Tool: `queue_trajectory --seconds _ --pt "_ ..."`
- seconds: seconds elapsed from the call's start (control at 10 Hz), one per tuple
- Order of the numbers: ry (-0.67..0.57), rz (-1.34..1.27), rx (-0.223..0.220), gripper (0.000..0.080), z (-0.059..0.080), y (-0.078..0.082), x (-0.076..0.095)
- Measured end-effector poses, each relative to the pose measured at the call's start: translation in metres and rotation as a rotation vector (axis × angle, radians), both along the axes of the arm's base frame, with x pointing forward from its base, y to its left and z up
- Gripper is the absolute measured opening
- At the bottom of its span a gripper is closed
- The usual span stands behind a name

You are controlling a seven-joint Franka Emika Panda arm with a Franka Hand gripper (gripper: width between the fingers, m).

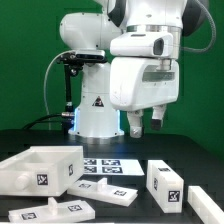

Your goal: Assemble cabinet

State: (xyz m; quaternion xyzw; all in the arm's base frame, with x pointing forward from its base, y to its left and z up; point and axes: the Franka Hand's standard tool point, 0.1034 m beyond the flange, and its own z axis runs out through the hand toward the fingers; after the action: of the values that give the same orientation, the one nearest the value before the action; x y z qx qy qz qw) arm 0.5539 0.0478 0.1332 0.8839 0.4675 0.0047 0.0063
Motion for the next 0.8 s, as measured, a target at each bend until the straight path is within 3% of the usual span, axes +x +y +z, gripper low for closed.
queue_trajectory --seconds 0.6,0.8 --pt "0.007 -0.005 -0.001 0.065 -0.001 -0.004 -0.002" --pt "0.028 -0.072 -0.012 0.065 -0.008 -0.037 -0.011"
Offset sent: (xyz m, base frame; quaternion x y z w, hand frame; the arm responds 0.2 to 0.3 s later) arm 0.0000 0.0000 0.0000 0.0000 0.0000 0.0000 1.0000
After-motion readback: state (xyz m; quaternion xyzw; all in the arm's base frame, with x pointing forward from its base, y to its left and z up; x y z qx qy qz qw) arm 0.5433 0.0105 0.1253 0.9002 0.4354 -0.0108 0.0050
